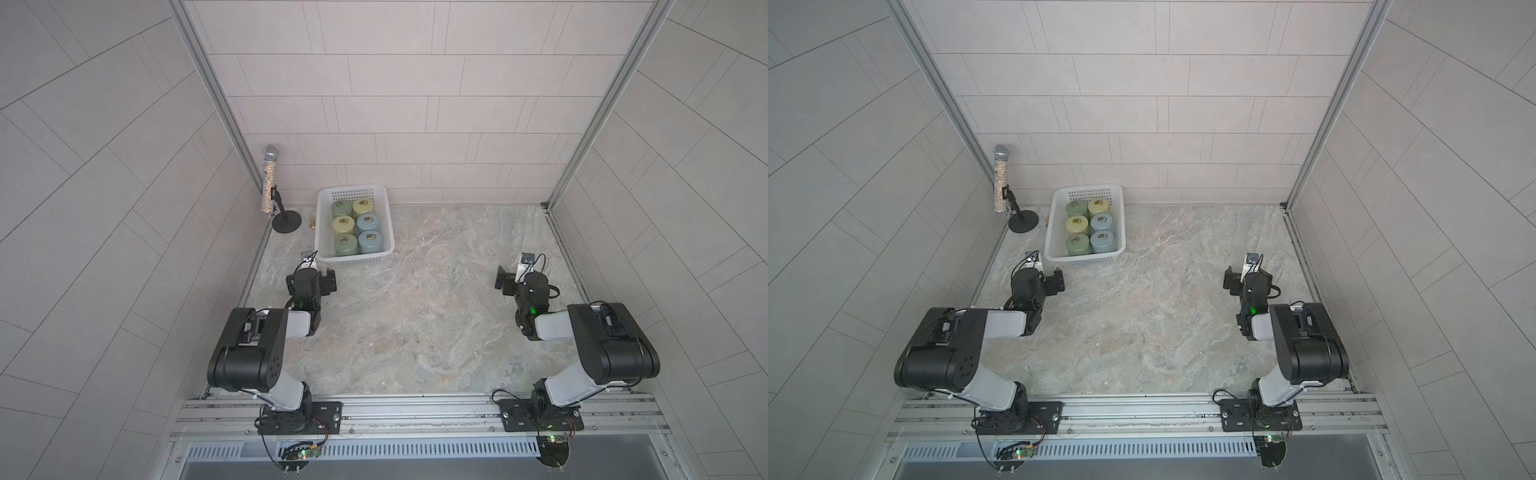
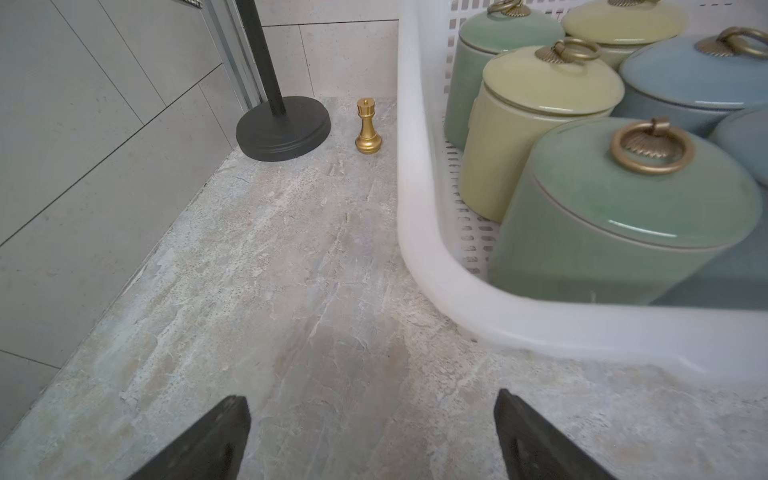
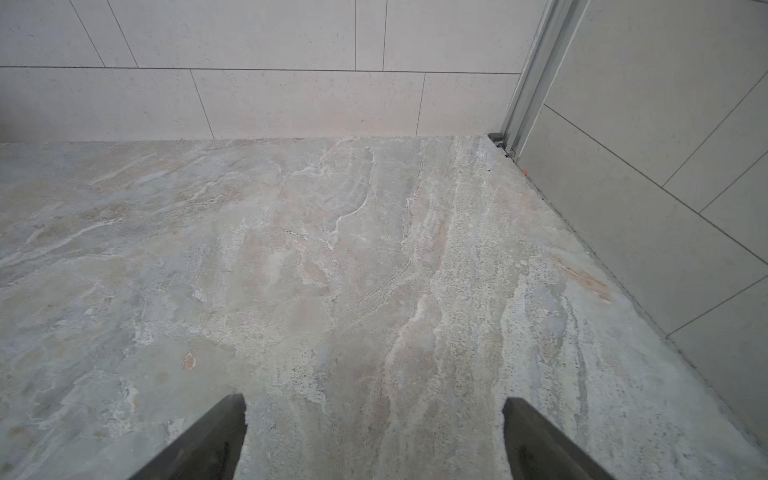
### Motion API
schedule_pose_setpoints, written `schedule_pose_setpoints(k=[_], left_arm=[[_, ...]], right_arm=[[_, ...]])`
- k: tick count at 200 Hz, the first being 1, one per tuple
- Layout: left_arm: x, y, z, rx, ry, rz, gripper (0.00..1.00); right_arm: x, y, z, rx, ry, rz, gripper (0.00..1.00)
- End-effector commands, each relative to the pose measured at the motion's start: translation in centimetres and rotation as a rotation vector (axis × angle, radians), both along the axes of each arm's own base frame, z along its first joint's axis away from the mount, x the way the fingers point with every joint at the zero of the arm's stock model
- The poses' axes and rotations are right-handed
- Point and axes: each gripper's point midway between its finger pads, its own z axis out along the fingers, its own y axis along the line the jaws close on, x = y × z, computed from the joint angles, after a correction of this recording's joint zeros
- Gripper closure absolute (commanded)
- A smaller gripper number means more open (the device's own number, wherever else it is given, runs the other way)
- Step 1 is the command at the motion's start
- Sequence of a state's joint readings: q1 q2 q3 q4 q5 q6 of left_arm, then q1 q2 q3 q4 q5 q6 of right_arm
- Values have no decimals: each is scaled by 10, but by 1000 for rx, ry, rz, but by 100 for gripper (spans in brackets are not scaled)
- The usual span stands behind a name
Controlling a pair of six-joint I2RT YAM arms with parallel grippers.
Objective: Take the tea canister out of the basket
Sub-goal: Pick up the tea canister from the basket.
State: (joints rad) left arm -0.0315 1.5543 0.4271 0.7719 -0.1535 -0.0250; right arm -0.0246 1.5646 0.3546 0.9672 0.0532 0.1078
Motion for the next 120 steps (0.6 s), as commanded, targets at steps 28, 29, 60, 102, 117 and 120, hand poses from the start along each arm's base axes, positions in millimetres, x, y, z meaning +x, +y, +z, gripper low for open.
schedule_pose_setpoints(k=[28,29,60,102,117,120], left_arm=[[4,-2,7,8,-15,-11,0],[4,-2,7,9,-15,-12,0],[4,-2,8,10,-17,-11,0],[4,-2,7,9,-16,-11,0],[4,-2,7,6,-23,-8,0],[4,-2,7,6,-26,-9,0]], right_arm=[[0,-1,0,-5,6,-7,0],[0,-2,0,-5,5,-9,0],[0,-2,0,-6,5,-9,0],[0,-2,0,-5,5,-8,0],[0,-2,0,-7,7,-9,0],[0,-2,0,-6,8,-10,0]])
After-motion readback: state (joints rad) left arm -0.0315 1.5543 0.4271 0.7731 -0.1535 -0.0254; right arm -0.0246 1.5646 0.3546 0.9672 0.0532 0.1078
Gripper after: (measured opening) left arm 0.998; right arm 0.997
